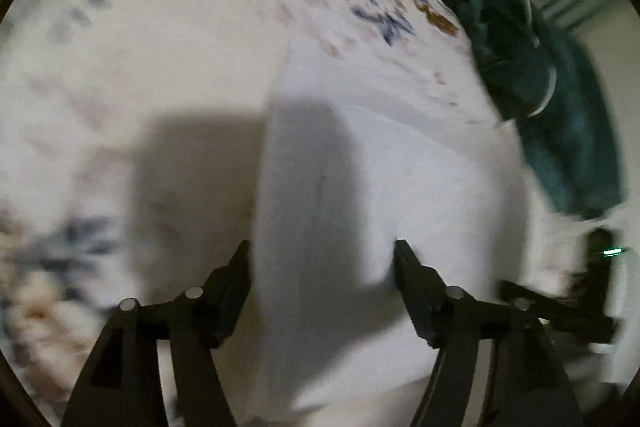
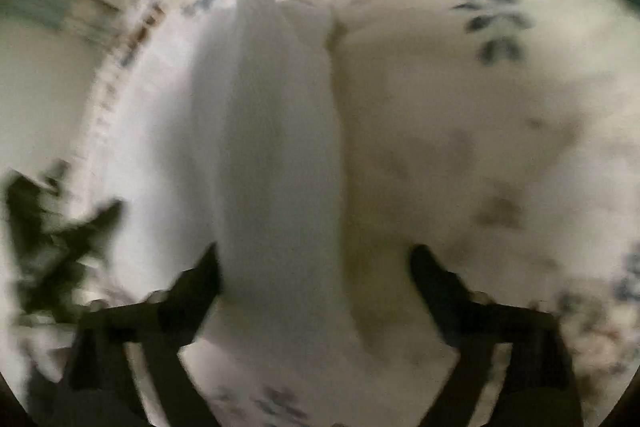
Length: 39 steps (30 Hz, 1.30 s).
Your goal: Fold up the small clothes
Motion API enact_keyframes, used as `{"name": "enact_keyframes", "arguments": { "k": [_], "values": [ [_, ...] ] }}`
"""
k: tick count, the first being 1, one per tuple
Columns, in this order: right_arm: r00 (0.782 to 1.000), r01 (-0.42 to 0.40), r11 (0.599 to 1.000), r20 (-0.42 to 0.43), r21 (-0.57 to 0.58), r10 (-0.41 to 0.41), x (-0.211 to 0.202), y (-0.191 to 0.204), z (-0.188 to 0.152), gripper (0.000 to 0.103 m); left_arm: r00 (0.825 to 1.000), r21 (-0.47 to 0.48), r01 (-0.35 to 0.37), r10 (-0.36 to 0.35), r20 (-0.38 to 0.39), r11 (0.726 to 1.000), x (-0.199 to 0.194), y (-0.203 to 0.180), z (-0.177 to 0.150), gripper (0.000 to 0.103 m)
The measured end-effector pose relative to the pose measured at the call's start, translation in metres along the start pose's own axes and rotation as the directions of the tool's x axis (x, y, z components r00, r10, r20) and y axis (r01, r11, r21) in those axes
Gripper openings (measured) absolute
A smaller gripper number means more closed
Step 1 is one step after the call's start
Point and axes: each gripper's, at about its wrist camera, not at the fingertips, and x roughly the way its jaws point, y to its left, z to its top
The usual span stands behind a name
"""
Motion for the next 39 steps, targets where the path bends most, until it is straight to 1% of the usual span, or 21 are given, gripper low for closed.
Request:
{"name": "enact_keyframes", "arguments": {
  "k": [1, 2, 3, 4, 5, 7, 9, 11, 13, 17, 18, 20, 23, 25, 30, 34, 35, 39],
  "values": [
    [0.997, 0.071, 0.997, 0.018, -0.026, -0.071, -0.006, 0.006, -0.007, 0.098, 0.998, 0.023, -0.061, 0.06, 0.032, 0.998, -0.007, -0.004, -0.006, 0.069],
    [0.992, 0.123, 0.991, 0.033, -0.043, -0.121, -0.008, 0.013, -0.008, 0.103, 0.991, 0.043, -0.123, 0.12, 0.066, 0.991, -0.015, -0.01, -0.012, 0.069],
    [0.98, 0.194, 0.979, 0.049, -0.058, -0.192, -0.013, 0.02, -0.013, 0.103, 0.978, 0.061, -0.192, 0.186, 0.091, 0.98, -0.022, -0.017, -0.018, 0.08],
    [0.966, 0.254, 0.965, 0.063, -0.067, -0.25, -0.02, 0.028, -0.018, 0.103, 0.966, 0.071, -0.246, 0.239, 0.102, 0.967, -0.027, -0.019, -0.023, 0.096],
    [0.952, 0.301, 0.95, 0.08, -0.077, -0.295, -0.026, 0.034, -0.023, 0.103, 0.955, 0.077, -0.285, 0.276, 0.112, 0.955, -0.032, -0.023, -0.027, 0.102],
    [0.92, 0.383, 0.918, 0.131, -0.098, -0.37, -0.044, 0.051, -0.033, 0.103, 0.954, 0.074, -0.283, 0.273, 0.12, 0.956, -0.043, -0.029, -0.034, 0.103],
    [0.904, 0.414, 0.905, 0.163, -0.1, -0.396, -0.066, 0.056, -0.047, 0.103, 0.955, 0.064, -0.281, 0.272, 0.122, 0.958, -0.057, -0.036, -0.04, 0.103],
    [0.895, 0.424, 0.901, 0.19, -0.089, -0.403, -0.095, 0.062, -0.064, 0.103, 0.95, 0.065, -0.293, 0.283, 0.131, 0.954, -0.07, -0.048, -0.042, 0.103],
    [0.888, 0.43, 0.9, 0.212, -0.072, -0.408, -0.113, 0.072, -0.069, 0.103, 0.946, 0.064, -0.302, 0.291, 0.145, 0.951, -0.091, -0.061, -0.048, 0.103],
    [0.888, 0.422, 0.904, 0.236, -0.071, -0.396, -0.164, 0.089, -0.087, 0.103, 0.936, 0.076, -0.328, 0.313, 0.16, 0.942, -0.138, -0.088, -0.063, 0.103],
    [0.886, 0.421, 0.904, 0.246, -0.069, -0.394, -0.182, 0.093, -0.095, 0.103, 0.935, 0.078, -0.329, 0.313, 0.166, 0.941, -0.148, -0.093, -0.067, 0.103],
    [0.887, 0.415, 0.907, 0.255, -0.074, -0.385, -0.205, 0.103, -0.109, 0.103, 0.932, 0.084, -0.332, 0.313, 0.184, 0.94, -0.18, -0.108, -0.077, 0.103],
    [0.882, 0.412, 0.909, 0.281, -0.067, -0.379, -0.256, 0.114, -0.134, 0.103, 0.927, 0.086, -0.332, 0.308, 0.215, 0.939, -0.223, -0.126, -0.09, 0.103],
    [0.871, 0.417, 0.907, 0.311, -0.055, -0.381, -0.296, 0.121, -0.155, 0.103, 0.92, 0.078, -0.334, 0.307, 0.242, 0.939, -0.26, -0.14, -0.1, 0.103],
    [0.851, 0.409, 0.912, 0.376, -0.035, -0.367, -0.394, 0.138, -0.205, 0.103, 0.907, 0.083, -0.33, 0.292, 0.305, 0.94, -0.346, -0.174, -0.129, 0.103],
    [0.821, 0.407, 0.913, 0.449, -0.027, -0.353, -0.482, 0.152, -0.252, 0.103, 0.893, 0.094, -0.334, 0.283, 0.35, 0.938, -0.413, -0.201, -0.155, 0.103],
    [0.813, 0.405, 0.914, 0.467, -0.026, -0.347, -0.501, 0.155, -0.263, 0.103, 0.886, 0.096, -0.336, 0.28, 0.368, 0.937, -0.433, -0.209, -0.164, 0.103],
    [0.784, 0.398, 0.917, 0.531, -0.034, -0.321, -0.569, 0.166, -0.303, 0.103, 0.871, 0.1, -0.337, 0.27, 0.411, 0.936, -0.485, -0.229, -0.189, 0.103]
  ]
}}
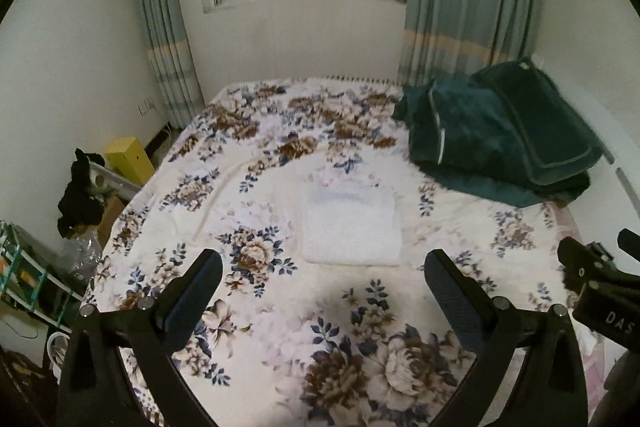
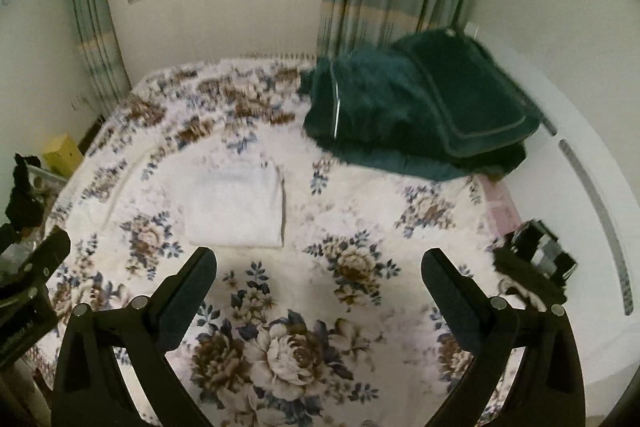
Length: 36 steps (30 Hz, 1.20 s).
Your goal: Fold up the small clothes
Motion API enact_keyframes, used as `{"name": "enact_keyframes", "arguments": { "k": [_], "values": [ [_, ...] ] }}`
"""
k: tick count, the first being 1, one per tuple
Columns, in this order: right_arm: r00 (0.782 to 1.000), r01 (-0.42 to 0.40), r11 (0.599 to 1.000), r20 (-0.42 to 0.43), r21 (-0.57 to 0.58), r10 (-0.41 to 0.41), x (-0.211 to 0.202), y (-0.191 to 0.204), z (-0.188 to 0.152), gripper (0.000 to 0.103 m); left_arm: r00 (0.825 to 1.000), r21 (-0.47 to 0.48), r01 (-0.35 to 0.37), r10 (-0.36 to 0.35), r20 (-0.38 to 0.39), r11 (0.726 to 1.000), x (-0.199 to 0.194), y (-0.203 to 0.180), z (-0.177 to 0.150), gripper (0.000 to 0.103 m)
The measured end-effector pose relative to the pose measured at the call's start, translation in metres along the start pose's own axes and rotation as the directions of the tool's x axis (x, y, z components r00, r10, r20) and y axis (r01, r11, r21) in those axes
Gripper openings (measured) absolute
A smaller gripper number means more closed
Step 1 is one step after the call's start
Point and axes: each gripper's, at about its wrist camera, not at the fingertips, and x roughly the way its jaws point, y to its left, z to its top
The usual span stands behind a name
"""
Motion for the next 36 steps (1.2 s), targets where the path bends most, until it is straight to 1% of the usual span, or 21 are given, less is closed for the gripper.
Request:
{"name": "enact_keyframes", "arguments": {
  "k": [4, 6, 9, 14, 18, 23, 25, 28, 36],
  "values": [
    [0.997, 0.003, 1.0, 0.078, -0.015, -0.002, -0.071, -0.011, -0.004, 0.103, 1.0, -0.019, 0.0, 0.001, 0.026, 1.0, -0.046, 0.0, -0.002, 0.103],
    [0.995, -0.007, 1.0, 0.103, -0.018, 0.009, -0.099, -0.015, -0.009, 0.103, 0.999, -0.023, 0.003, -0.002, 0.037, 1.0, -0.066, -0.001, -0.003, 0.103],
    [0.992, -0.039, 0.999, 0.12, 0.003, 0.038, -0.134, -0.022, -0.014, 0.103, 0.998, -0.018, -0.003, 0.005, 0.066, 1.0, -0.091, -0.002, -0.005, 0.103],
    [0.985, -0.038, 0.999, 0.169, -0.006, 0.039, -0.176, -0.028, -0.02, 0.103, 0.996, -0.019, -0.004, 0.005, 0.088, 1.0, -0.119, -0.003, -0.009, 0.103],
    [0.982, -0.044, 0.999, 0.185, -0.015, 0.046, -0.194, -0.028, -0.023, 0.103, 0.995, -0.026, -0.01, 0.012, 0.094, 1.0, -0.131, -0.001, -0.011, 0.103],
    [0.982, -0.061, 0.998, 0.18, -0.021, 0.064, -0.204, -0.027, -0.025, 0.103, 0.996, -0.025, -0.02, 0.022, 0.089, 1.0, -0.139, 0.001, -0.011, 0.103],
    [0.983, -0.08, 0.996, 0.165, -0.03, 0.083, -0.201, -0.026, -0.023, 0.103, 0.997, -0.021, -0.021, 0.023, 0.08, 1.0, -0.14, 0.001, -0.011, 0.103],
    [0.987, -0.075, 0.996, 0.141, -0.049, 0.082, -0.198, -0.024, -0.022, 0.103, 0.998, -0.019, -0.023, 0.024, 0.066, 1.0, -0.143, -0.001, -0.014, 0.103],
    [0.987, -0.078, 0.994, 0.138, -0.07, 0.087, -0.197, -0.022, -0.023, 0.103, 0.998, -0.018, -0.018, 0.019, 0.056, 1.0, -0.146, -0.004, -0.019, 0.103]
  ]
}}
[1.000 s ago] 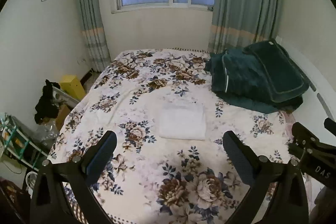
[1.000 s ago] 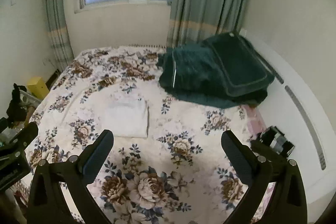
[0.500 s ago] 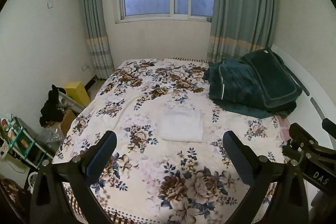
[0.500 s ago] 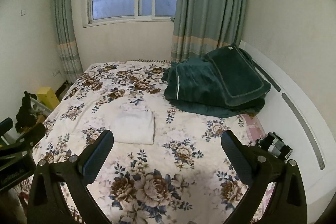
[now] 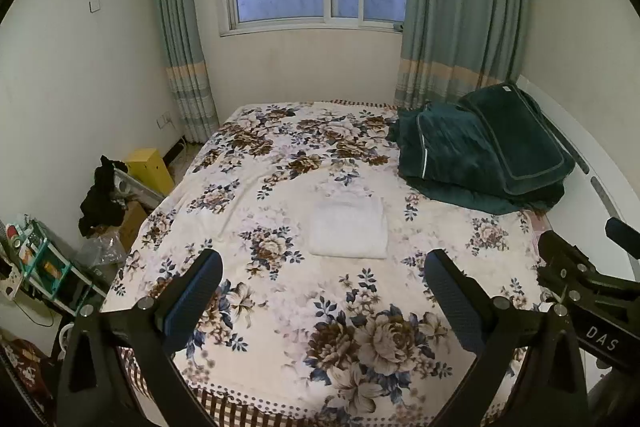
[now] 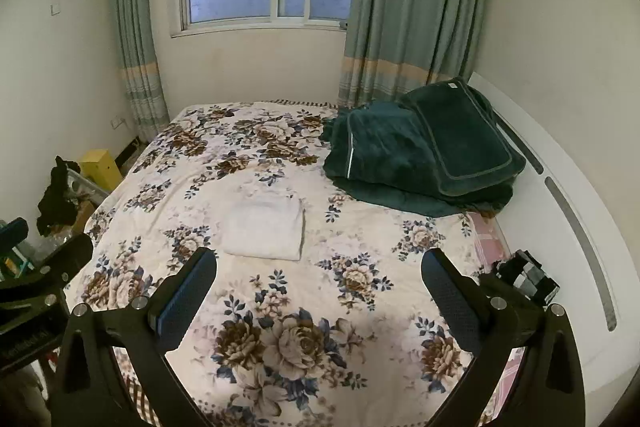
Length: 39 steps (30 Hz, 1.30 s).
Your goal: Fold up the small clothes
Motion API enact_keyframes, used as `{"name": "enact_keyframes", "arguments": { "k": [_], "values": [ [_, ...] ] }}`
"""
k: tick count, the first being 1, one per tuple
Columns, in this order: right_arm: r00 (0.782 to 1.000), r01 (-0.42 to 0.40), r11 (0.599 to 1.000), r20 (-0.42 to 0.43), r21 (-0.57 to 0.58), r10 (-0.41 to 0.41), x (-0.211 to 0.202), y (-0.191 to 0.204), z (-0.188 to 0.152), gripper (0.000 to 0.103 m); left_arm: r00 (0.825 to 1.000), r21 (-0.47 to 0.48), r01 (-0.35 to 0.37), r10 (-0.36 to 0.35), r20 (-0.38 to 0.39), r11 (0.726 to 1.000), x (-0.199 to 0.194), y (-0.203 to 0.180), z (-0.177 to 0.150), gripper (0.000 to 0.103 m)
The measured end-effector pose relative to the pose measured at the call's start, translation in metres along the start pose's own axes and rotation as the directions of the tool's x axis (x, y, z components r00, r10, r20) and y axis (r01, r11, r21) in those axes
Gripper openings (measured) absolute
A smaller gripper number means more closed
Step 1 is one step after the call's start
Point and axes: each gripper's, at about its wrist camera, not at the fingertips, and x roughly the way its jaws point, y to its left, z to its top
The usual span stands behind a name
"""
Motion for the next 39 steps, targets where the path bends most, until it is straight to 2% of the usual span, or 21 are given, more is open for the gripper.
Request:
{"name": "enact_keyframes", "arguments": {
  "k": [39],
  "values": [
    [1.0, -0.019, 1.0, -0.002, 0.01, 0.019, -0.004, -0.004, 0.006, 0.103, 1.0, -0.001, -0.013, 0.013, 0.011, 1.0, -0.012, -0.001, 0.003, 0.103]
  ]
}}
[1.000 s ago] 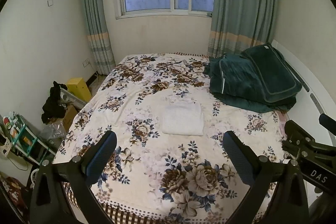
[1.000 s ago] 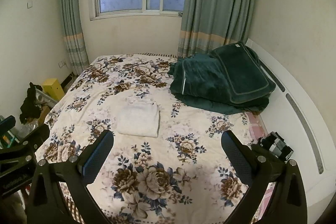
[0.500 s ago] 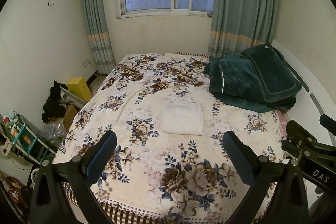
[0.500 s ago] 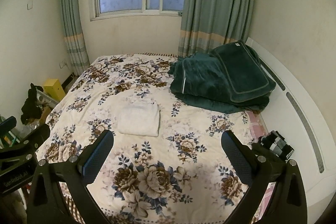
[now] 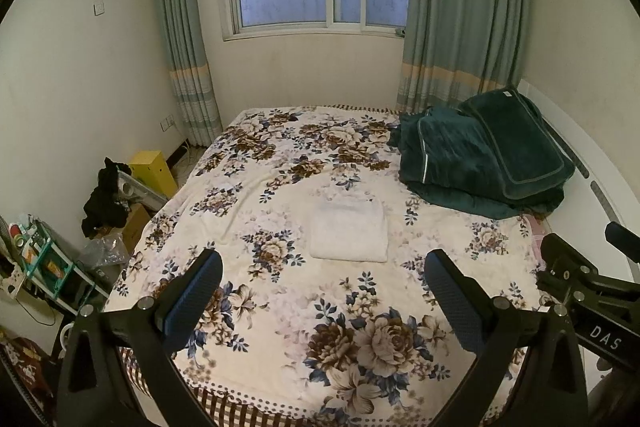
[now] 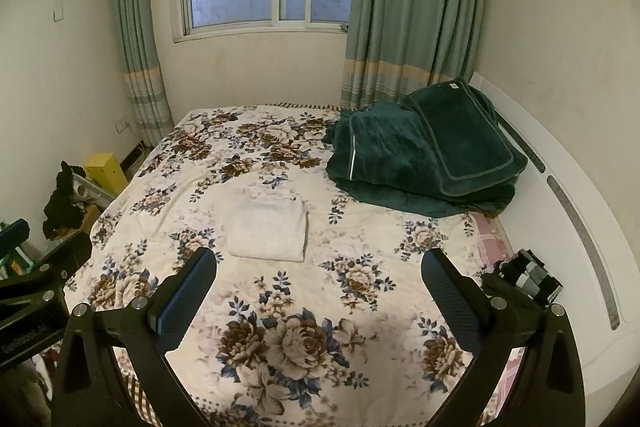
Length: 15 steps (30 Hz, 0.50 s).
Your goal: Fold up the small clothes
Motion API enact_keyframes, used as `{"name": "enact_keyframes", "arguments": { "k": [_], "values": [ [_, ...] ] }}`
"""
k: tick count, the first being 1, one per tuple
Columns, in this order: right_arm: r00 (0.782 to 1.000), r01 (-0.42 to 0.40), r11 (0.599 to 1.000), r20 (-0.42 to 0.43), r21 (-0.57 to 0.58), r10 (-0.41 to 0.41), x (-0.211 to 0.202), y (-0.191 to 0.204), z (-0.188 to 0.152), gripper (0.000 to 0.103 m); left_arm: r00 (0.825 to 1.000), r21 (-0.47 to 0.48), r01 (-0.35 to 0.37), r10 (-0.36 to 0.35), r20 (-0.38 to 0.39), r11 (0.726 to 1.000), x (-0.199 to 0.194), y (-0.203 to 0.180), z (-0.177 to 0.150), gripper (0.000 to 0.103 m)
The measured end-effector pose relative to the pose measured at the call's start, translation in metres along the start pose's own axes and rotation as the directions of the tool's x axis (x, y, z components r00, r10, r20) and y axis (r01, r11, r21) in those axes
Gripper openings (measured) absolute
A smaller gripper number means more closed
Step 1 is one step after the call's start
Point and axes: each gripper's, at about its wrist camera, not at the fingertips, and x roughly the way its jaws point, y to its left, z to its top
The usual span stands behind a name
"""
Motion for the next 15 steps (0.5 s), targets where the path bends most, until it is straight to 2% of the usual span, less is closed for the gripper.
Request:
{"name": "enact_keyframes", "arguments": {
  "k": [15],
  "values": [
    [1.0, -0.007, 1.0, -0.001, 0.012, 0.007, -0.0035, 0.0076, 0.0003, 0.103, 1.0, -0.002, -0.001, 0.001, -0.001, 1.0, -0.0002, 0.0003, -0.0012, 0.103]
  ]
}}
